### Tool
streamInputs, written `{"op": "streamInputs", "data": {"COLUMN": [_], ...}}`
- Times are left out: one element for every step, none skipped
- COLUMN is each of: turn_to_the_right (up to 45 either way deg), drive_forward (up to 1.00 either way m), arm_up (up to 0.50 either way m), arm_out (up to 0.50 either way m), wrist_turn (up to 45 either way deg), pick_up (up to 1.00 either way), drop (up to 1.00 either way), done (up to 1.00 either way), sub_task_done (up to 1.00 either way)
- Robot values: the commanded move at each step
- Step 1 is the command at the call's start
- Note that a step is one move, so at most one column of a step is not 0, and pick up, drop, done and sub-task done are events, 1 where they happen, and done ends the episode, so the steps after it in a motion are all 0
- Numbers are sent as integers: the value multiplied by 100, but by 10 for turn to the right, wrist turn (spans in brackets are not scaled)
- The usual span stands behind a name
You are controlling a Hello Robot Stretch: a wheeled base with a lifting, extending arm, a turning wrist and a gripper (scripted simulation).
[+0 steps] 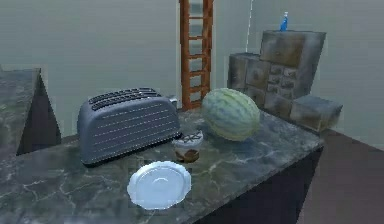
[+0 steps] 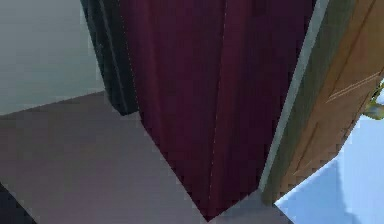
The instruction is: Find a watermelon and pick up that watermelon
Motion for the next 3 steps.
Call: {"op": "streamInputs", "data": {"turn_to_the_right": [-450, -300, 0], "drive_forward": [0, 0, 0], "arm_up": [0, 0, 50], "arm_out": [0, 0, 0], "wrist_turn": [0, 0, 0], "pick_up": [0, 0, 0], "drop": [0, 0, 0], "done": [0, 0, 0], "sub_task_done": [0, 0, 0]}}
